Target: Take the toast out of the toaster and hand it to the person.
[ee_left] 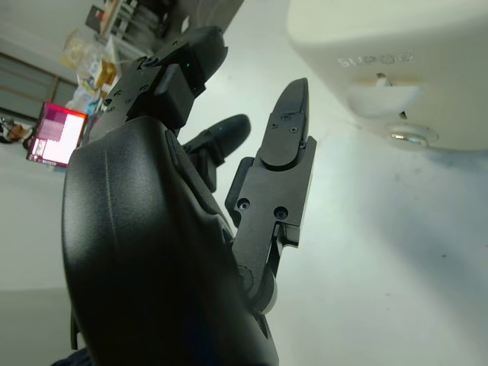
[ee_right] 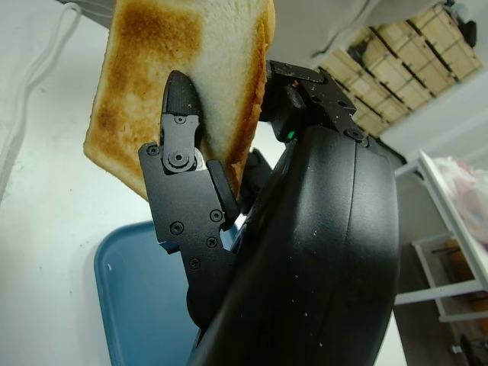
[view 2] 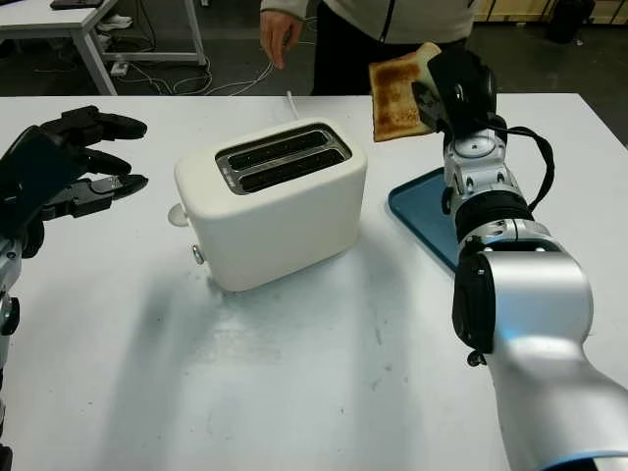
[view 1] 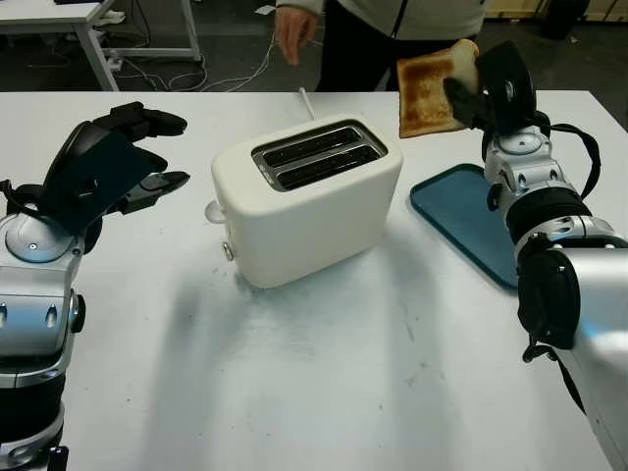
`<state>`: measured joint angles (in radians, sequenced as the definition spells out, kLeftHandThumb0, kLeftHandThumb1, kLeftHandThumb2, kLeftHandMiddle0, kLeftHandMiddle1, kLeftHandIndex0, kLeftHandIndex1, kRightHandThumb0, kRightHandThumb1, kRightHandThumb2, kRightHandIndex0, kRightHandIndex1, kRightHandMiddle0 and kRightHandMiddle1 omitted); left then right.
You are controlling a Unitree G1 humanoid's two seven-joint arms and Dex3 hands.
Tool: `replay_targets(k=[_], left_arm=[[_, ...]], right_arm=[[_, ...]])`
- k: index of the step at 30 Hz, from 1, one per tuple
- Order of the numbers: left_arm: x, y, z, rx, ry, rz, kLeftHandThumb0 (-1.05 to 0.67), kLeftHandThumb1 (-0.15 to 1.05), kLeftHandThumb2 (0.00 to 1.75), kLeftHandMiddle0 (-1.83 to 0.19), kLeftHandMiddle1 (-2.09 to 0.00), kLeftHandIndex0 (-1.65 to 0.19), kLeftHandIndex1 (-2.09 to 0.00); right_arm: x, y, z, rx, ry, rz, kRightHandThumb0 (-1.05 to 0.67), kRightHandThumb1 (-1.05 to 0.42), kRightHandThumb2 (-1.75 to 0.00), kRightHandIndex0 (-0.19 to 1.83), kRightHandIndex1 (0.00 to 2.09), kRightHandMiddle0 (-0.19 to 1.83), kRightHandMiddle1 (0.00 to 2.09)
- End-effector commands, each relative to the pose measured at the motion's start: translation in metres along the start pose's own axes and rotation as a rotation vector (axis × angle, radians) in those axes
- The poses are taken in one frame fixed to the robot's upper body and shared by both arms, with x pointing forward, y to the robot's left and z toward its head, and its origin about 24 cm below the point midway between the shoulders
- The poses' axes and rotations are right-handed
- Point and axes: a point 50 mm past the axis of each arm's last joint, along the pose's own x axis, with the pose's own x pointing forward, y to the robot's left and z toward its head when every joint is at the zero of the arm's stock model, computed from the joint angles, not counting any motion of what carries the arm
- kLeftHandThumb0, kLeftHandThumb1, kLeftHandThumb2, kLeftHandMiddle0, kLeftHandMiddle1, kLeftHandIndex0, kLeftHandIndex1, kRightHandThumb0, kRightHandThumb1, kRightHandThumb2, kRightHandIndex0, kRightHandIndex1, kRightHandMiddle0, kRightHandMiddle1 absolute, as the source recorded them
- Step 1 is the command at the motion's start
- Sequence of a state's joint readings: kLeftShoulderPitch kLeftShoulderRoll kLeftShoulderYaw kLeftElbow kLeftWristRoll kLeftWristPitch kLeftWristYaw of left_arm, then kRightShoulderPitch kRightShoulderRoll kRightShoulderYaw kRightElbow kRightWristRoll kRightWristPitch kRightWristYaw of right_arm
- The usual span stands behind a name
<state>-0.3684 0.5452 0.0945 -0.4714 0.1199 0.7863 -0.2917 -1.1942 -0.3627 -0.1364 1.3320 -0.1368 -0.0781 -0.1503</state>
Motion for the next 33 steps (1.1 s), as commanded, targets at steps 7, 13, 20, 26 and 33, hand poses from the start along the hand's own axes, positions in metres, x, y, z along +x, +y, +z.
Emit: replay_targets(k=[7, 13, 20, 26, 33], left_arm=[[0.0004, 0.0001, 0.0015, -0.008, -0.010, 0.005, -0.19, 0.90, 0.16, -0.14, -1.22, -0.29, -0.70], [0.0001, 0.0009, 0.0019, -0.005, -0.016, 0.005, -0.19, 0.90, 0.15, -0.15, -1.22, -0.29, -0.71], [0.0005, 0.0009, -0.0006, -0.033, -0.024, 0.007, -0.22, 0.89, 0.15, -0.14, -1.22, -0.29, -0.73], [-0.0001, 0.0012, 0.0000, -0.026, -0.018, 0.001, -0.21, 0.90, 0.16, -0.13, -1.22, -0.28, -0.74], [0.0003, 0.0006, 0.0003, -0.013, -0.015, 0.007, -0.20, 0.89, 0.15, -0.14, -1.22, -0.28, -0.75]], right_arm=[[-0.0004, -0.0007, -0.0031, -0.014, 0.009, 0.001, -0.30, -0.92, -0.39, 0.81, 1.75, 0.48, 1.75], [-0.0005, 0.0003, -0.0028, -0.012, 0.006, 0.007, -0.31, -0.92, -0.39, 0.81, 1.75, 0.49, 1.75], [-0.0004, 0.0009, -0.0015, -0.007, -0.001, 0.008, -0.32, -0.92, -0.39, 0.83, 1.75, 0.49, 1.75], [-0.0005, 0.0008, -0.0022, -0.007, 0.004, 0.003, -0.32, -0.92, -0.38, 0.82, 1.75, 0.47, 1.75], [-0.0006, 0.0005, -0.0026, -0.028, -0.002, 0.005, -0.33, -0.92, -0.39, 0.83, 1.75, 0.50, 1.75]])
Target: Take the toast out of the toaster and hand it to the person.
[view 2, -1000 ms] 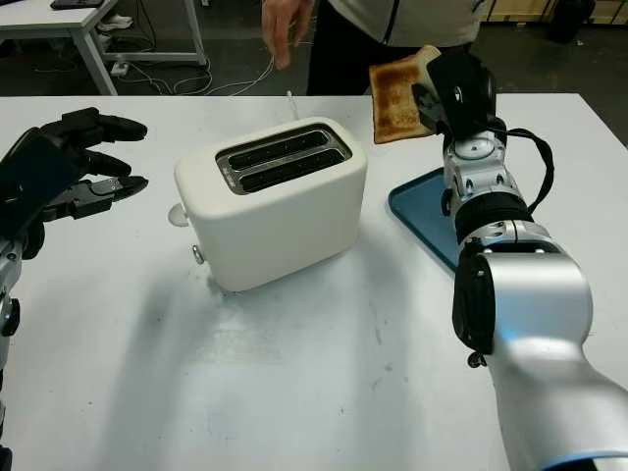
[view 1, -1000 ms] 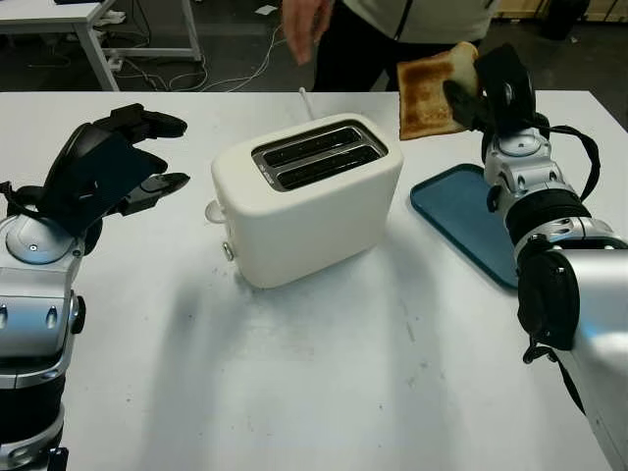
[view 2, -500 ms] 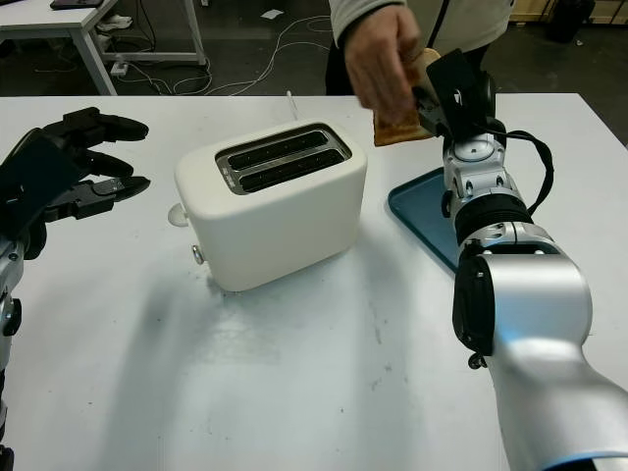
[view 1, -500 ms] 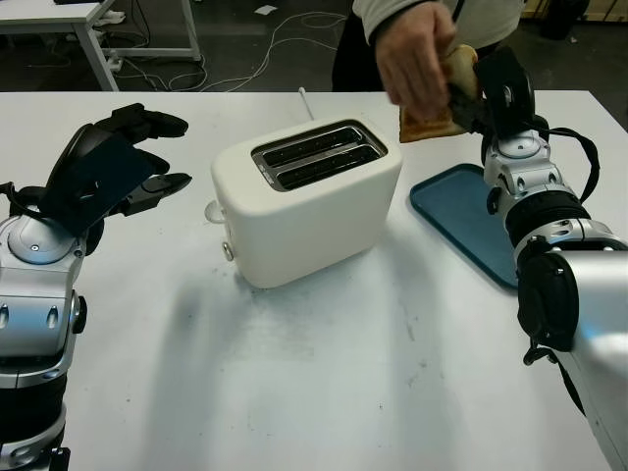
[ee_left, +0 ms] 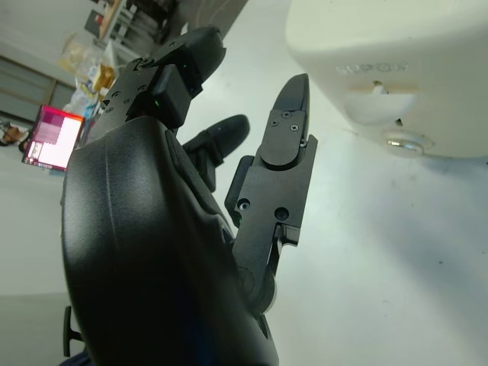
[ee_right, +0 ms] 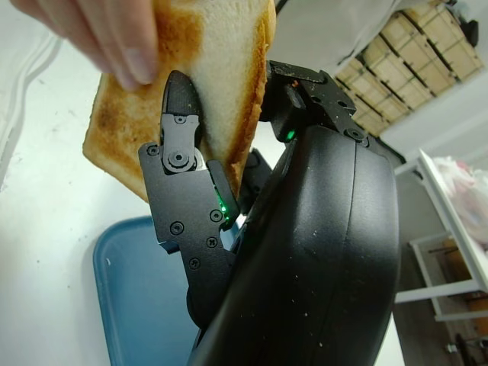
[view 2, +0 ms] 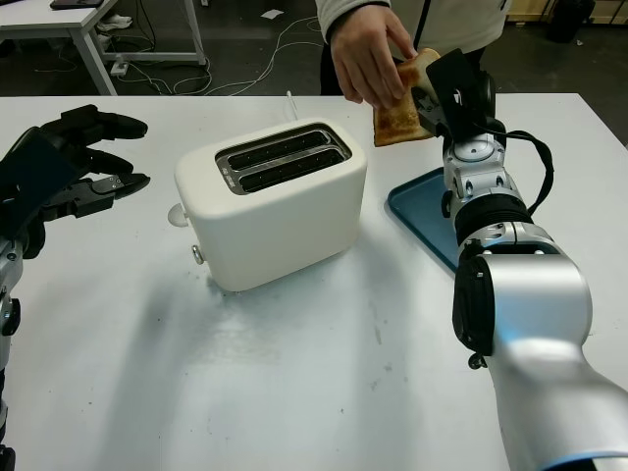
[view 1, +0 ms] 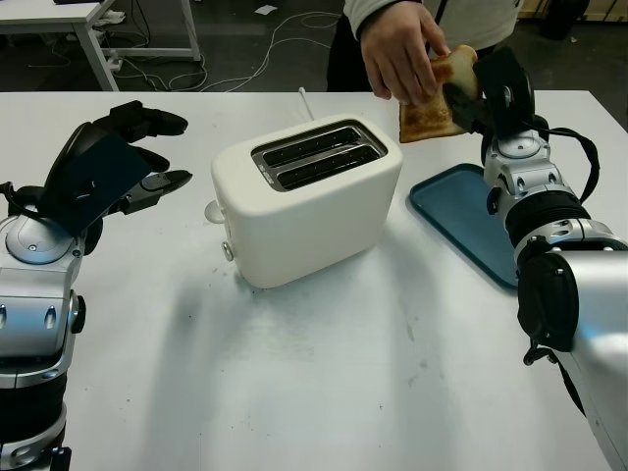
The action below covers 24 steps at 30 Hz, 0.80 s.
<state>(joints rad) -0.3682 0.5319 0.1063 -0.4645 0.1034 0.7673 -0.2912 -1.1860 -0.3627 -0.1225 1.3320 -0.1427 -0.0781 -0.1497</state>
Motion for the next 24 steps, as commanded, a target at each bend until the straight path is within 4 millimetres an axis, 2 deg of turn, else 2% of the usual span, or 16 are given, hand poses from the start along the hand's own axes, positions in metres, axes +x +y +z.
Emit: replay_targets(k=[1, 24], left_arm=[[-0.0002, 0.0010, 0.0006, 0.010, 0.001, 0.011, -0.19, 0.90, 0.15, -0.14, -1.22, -0.28, -0.75], [0.0006, 0.0018, 0.0048, 0.030, -0.017, 0.005, -0.19, 0.89, 0.17, -0.16, -1.22, -0.28, -0.78]], right_arm=[[0.0000, -0.0002, 0.0008, -0.008, -0.007, -0.003, -0.33, -0.92, -0.39, 0.84, 1.75, 0.51, 1.75], [0.0004, -0.0017, 0.0023, -0.019, -0.017, -0.001, -0.32, -0.92, -0.39, 0.84, 1.75, 0.52, 1.75]])
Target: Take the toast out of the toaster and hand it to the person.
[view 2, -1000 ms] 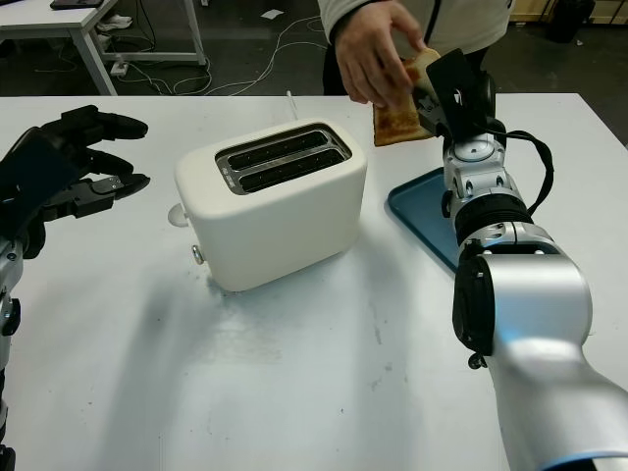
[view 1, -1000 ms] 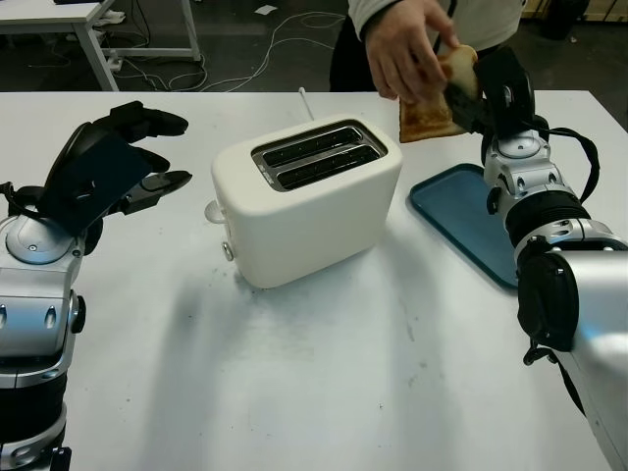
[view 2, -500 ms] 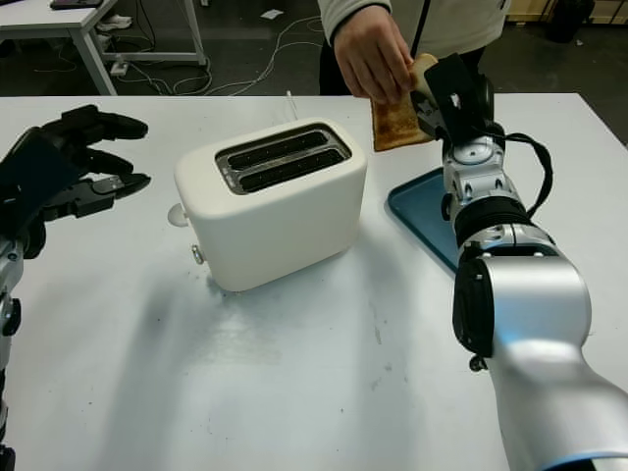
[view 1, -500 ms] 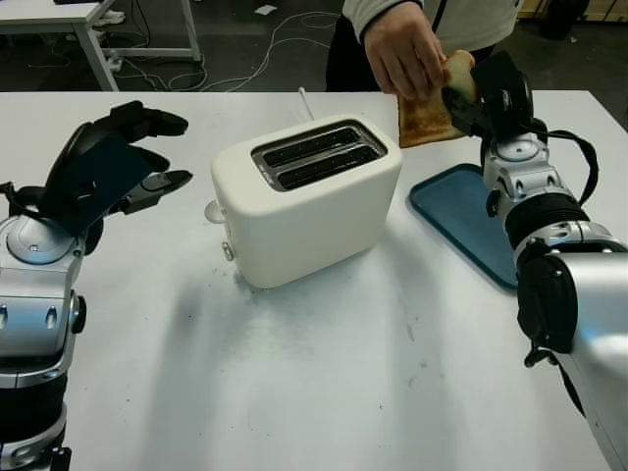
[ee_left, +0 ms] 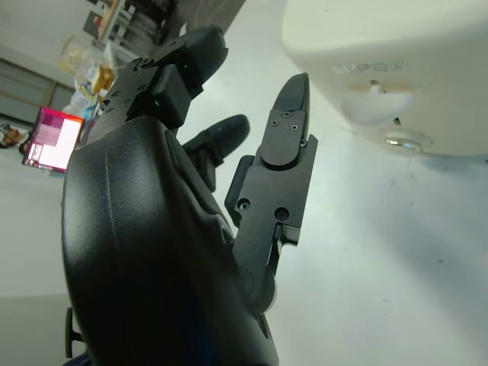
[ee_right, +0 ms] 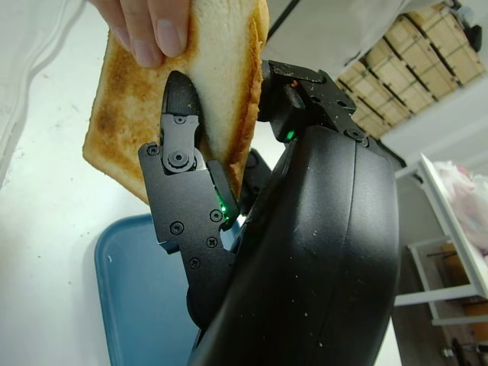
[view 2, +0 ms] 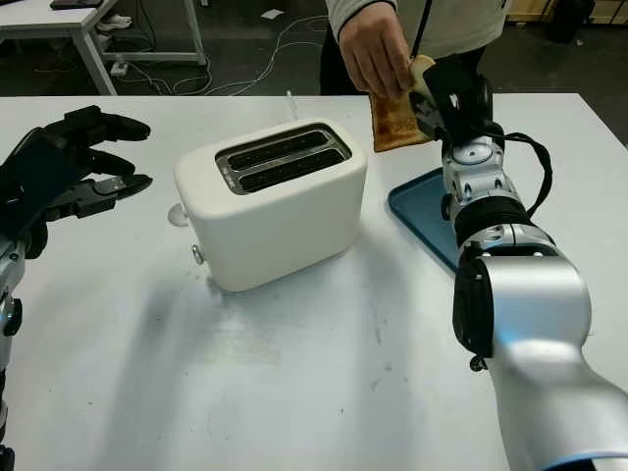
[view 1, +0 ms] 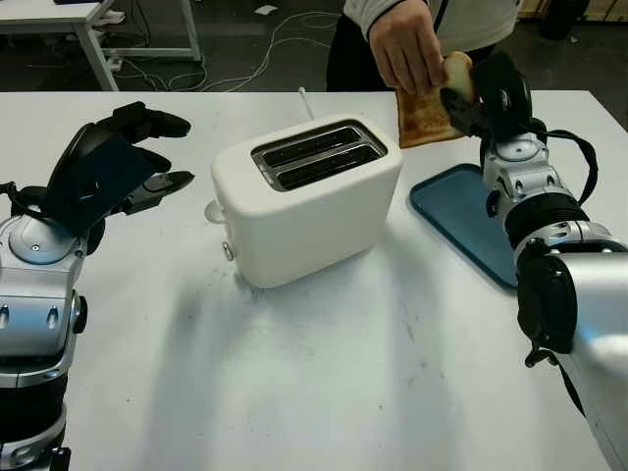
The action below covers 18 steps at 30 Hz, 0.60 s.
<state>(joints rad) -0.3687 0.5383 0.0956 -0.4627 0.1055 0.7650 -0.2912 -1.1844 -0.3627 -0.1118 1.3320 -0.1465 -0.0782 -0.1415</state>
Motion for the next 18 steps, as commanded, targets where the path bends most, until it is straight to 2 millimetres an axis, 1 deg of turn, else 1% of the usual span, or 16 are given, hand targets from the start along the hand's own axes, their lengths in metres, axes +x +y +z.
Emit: replay_targets(k=[1, 4, 6, 9, 11, 12, 13, 14, 15, 16, 17, 18], left_arm=[[0.0000, 0.0032, 0.0042, 0.018, -0.017, 0.013, -0.19, 0.89, 0.17, -0.16, -1.22, -0.28, -0.78], [-0.0004, 0.0039, 0.0032, 0.020, -0.017, 0.013, -0.21, 0.89, 0.16, -0.16, -1.22, -0.27, -0.79], [-0.0002, 0.0038, 0.0028, 0.017, -0.014, 0.014, -0.19, 0.89, 0.17, -0.16, -1.21, -0.27, -0.79], [-0.0002, 0.0035, 0.0023, 0.011, -0.011, 0.017, -0.17, 0.89, 0.17, -0.16, -1.21, -0.27, -0.79], [-0.0002, 0.0031, 0.0021, 0.015, -0.015, 0.019, -0.17, 0.89, 0.17, -0.16, -1.21, -0.27, -0.79], [-0.0001, 0.0030, 0.0023, 0.023, -0.018, 0.016, -0.18, 0.89, 0.17, -0.16, -1.22, -0.27, -0.79], [0.0000, 0.0030, 0.0023, 0.023, -0.018, 0.014, -0.18, 0.89, 0.17, -0.17, -1.22, -0.28, -0.79], [0.0002, 0.0029, 0.0021, 0.018, -0.016, 0.013, -0.19, 0.89, 0.17, -0.17, -1.22, -0.28, -0.79], [0.0002, 0.0030, 0.0019, 0.016, -0.011, 0.014, -0.21, 0.89, 0.17, -0.16, -1.21, -0.27, -0.79], [0.0003, 0.0030, 0.0017, 0.014, -0.007, 0.015, -0.22, 0.89, 0.17, -0.16, -1.21, -0.27, -0.79], [0.0002, 0.0030, 0.0016, 0.012, -0.010, 0.015, -0.22, 0.89, 0.17, -0.15, -1.21, -0.27, -0.79], [0.0001, 0.0030, 0.0011, 0.011, -0.015, 0.015, -0.21, 0.89, 0.17, -0.16, -1.21, -0.27, -0.80]], right_arm=[[0.0005, -0.0028, 0.0025, -0.003, -0.013, -0.014, -0.32, -0.92, -0.38, 0.84, 1.75, 0.50, 1.75], [0.0005, -0.0025, 0.0024, -0.002, -0.013, -0.011, -0.33, -0.92, -0.38, 0.84, 1.75, 0.52, 1.75], [0.0004, -0.0024, 0.0022, -0.011, -0.015, 0.000, -0.34, -0.92, -0.39, 0.86, 1.75, 0.54, 1.75], [0.0003, -0.0024, 0.0005, -0.015, -0.013, 0.033, -0.37, -0.92, -0.40, 0.82, 1.75, 0.50, 1.75], [0.0003, -0.0028, -0.0001, -0.026, -0.013, 0.044, -0.42, -0.92, -0.35, 0.83, 1.75, 0.51, 1.75], [0.0003, -0.0033, -0.0001, -0.049, -0.018, 0.042, -0.50, -0.92, -0.29, 0.79, 1.69, 0.55, 1.59], [0.0003, -0.0036, 0.0000, -0.058, -0.022, 0.044, -0.54, -0.92, -0.26, 0.77, 1.55, 0.62, 1.35], [0.0002, -0.0038, 0.0000, -0.060, -0.027, 0.053, -0.60, -0.92, -0.23, 0.73, 1.29, 0.66, 1.08], [0.0001, -0.0040, -0.0009, -0.034, -0.025, 0.074, -0.69, -0.92, -0.22, 0.66, 0.83, 0.65, 0.65], [0.0000, -0.0042, -0.0017, -0.008, -0.023, 0.093, -0.74, -0.92, -0.22, 0.61, 0.54, 0.64, 0.40], [-0.0003, -0.0045, -0.0025, -0.007, -0.028, 0.118, -0.78, -0.92, -0.22, 0.58, 0.35, 0.63, 0.24], [-0.0005, -0.0049, -0.0029, -0.022, -0.035, 0.145, -0.82, -0.92, -0.27, 0.47, 0.17, 0.53, 0.10]])
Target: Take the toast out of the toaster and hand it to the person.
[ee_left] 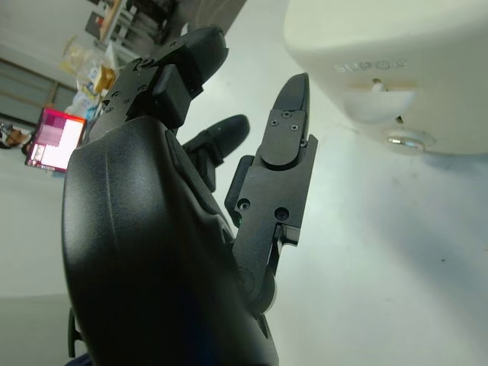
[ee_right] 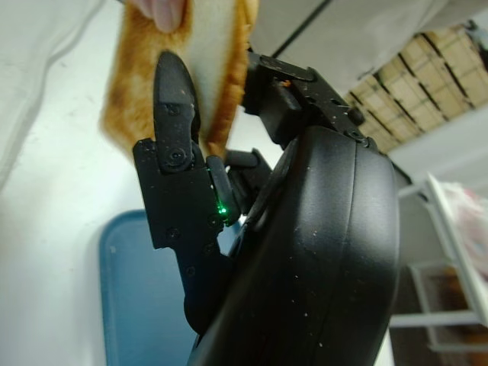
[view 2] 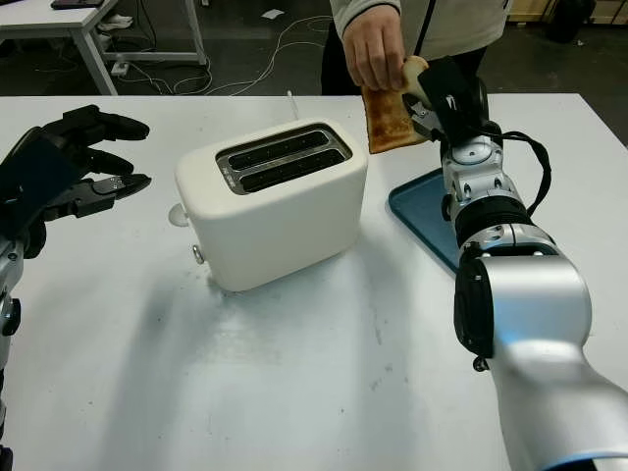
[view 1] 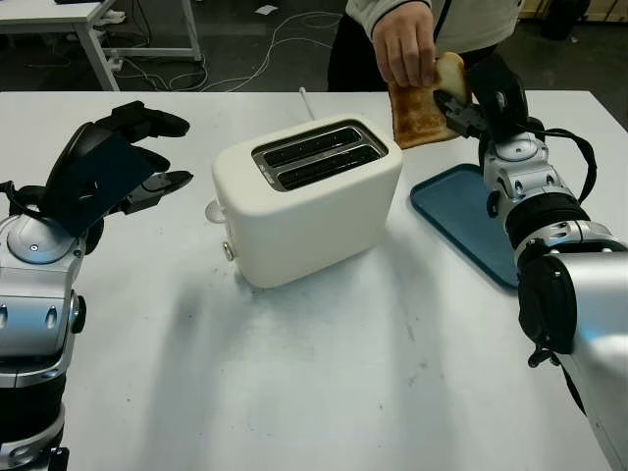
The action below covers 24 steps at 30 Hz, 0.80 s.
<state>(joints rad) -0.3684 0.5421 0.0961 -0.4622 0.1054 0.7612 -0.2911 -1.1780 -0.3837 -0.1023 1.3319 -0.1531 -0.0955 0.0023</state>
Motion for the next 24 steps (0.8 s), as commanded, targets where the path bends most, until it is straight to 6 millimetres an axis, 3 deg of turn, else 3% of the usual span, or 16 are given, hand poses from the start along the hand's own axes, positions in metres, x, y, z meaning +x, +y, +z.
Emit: replay_targets(k=[1, 4, 9, 12, 16, 19, 24], left_arm=[[0.000, 0.002, 0.000, 0.006, -0.017, 0.014, -0.21, 0.89, 0.17, -0.16, -1.22, -0.28, -0.80], [0.000, 0.002, -0.001, -0.004, -0.012, 0.018, -0.21, 0.88, 0.17, -0.17, -1.23, -0.28, -0.81], [0.000, 0.002, 0.000, -0.003, -0.004, 0.016, -0.19, 0.88, 0.18, -0.15, -1.23, -0.26, -0.81], [-0.001, 0.002, 0.000, -0.017, -0.002, 0.016, -0.18, 0.88, 0.18, -0.15, -1.23, -0.26, -0.81], [-0.004, 0.002, -0.003, -0.040, 0.010, 0.022, -0.19, 0.89, 0.18, -0.12, -1.21, -0.24, -0.80], [-0.009, 0.002, -0.007, -0.048, -0.004, 0.030, -0.19, 0.90, 0.18, -0.14, -1.21, -0.24, -0.79], [-0.022, -0.002, -0.012, -0.107, -0.050, 0.071, -0.18, 0.92, 0.20, -0.14, -1.23, -0.23, -0.79]], right_arm=[[-0.001, -0.005, -0.002, -0.037, -0.031, 0.038, -0.85, -0.92, -0.30, 0.41, 0.09, 0.46, 0.05], [-0.002, -0.006, -0.002, -0.117, -0.033, 0.056, -0.95, -0.92, -0.38, 0.33, 0.02, 0.25, 0.01], [-0.001, -0.010, -0.002, -0.074, -0.021, 0.053, -0.93, -0.92, -0.29, 0.04, 0.00, 0.04, 0.00], [-0.002, -0.016, -0.005, -0.079, -0.012, 0.054, -0.99, -0.92, -0.26, 0.05, 0.02, 0.01, 0.00], [-0.006, -0.021, -0.013, -0.058, -0.037, 0.070, -0.90, -0.92, -0.16, 0.05, 0.02, 0.00, 0.00], [-0.016, -0.020, -0.021, -0.146, -0.168, 0.115, -0.95, -0.92, -0.27, 0.16, 0.06, 0.18, 0.07], [-0.059, -0.015, -0.044, -0.006, -0.341, 0.211, -0.82, -0.92, -0.24, 0.29, 0.10, 0.33, 0.09]])
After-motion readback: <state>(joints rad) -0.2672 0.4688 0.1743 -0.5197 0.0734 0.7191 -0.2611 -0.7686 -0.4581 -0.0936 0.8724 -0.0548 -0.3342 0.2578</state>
